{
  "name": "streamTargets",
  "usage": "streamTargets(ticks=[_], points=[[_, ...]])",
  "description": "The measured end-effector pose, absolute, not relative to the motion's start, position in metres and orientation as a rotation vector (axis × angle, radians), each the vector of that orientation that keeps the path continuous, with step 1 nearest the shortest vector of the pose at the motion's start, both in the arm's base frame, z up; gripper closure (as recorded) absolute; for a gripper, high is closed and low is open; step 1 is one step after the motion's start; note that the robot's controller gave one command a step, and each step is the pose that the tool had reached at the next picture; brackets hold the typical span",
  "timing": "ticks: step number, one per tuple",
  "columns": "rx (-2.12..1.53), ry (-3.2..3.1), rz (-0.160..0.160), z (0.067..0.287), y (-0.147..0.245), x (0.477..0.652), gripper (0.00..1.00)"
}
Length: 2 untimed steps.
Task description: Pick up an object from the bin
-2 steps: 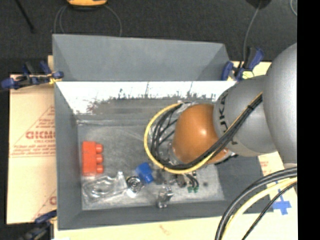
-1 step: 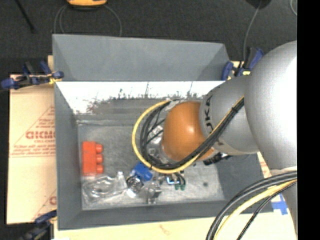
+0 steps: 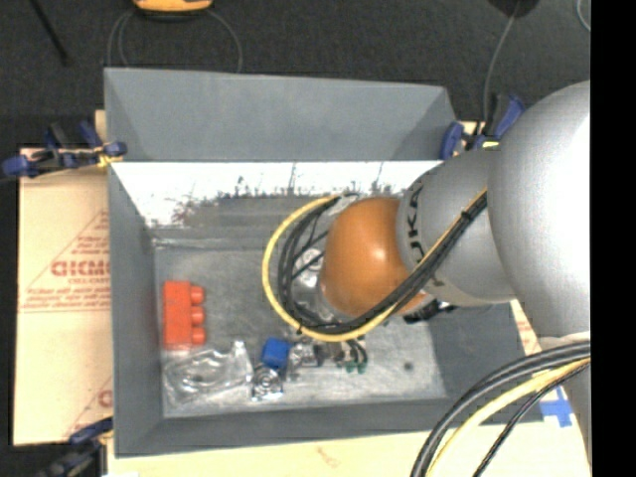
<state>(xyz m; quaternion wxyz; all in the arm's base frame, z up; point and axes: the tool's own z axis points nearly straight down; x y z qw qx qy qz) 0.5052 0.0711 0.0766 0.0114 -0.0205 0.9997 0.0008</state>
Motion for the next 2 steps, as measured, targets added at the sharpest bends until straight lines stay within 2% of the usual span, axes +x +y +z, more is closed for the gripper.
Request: streamTargets(ticks=[1,2], points=[[-0.421,3.105,0.004,0.191,0.155,0.474,1.00],[-1.025,2.960,-0.001,0.291,0.142,0.509,1.00]])
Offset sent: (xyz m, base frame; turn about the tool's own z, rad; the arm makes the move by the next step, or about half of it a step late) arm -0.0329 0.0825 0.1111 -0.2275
